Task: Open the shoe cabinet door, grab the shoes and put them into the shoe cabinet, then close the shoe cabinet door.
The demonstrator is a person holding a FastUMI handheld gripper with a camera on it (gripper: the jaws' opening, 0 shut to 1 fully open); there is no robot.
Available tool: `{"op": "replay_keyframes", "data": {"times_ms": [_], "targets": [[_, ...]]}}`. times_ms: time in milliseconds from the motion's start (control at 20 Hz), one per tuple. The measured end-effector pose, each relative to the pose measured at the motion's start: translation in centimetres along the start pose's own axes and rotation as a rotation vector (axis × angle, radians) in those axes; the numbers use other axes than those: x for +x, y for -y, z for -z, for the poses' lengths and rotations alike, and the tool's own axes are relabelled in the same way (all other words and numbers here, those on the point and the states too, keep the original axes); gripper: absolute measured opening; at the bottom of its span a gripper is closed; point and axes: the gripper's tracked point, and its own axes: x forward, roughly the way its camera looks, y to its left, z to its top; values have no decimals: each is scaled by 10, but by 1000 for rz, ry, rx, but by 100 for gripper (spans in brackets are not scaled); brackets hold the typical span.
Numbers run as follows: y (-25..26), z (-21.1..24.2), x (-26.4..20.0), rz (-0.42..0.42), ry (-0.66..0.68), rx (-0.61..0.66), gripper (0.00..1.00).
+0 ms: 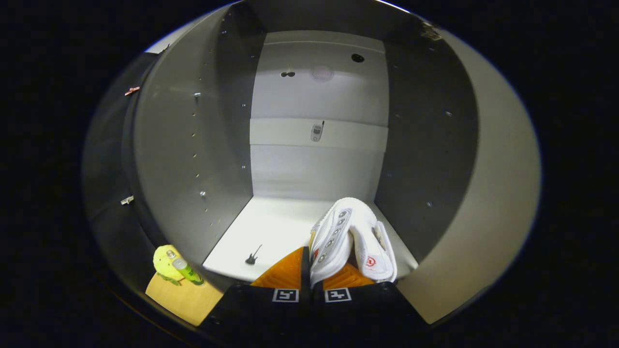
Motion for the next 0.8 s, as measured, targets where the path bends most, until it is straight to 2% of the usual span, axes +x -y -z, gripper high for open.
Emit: {"op": "replay_keyframes", "data": {"times_ms": [200,400,550,800], "targets": [[12,-9,62,9,-4,50,4],[13,13,109,0,-66,53,4],[4,16,127,-17,-66,24,4],[-1,19,129,-35,-81,21,4]]}}
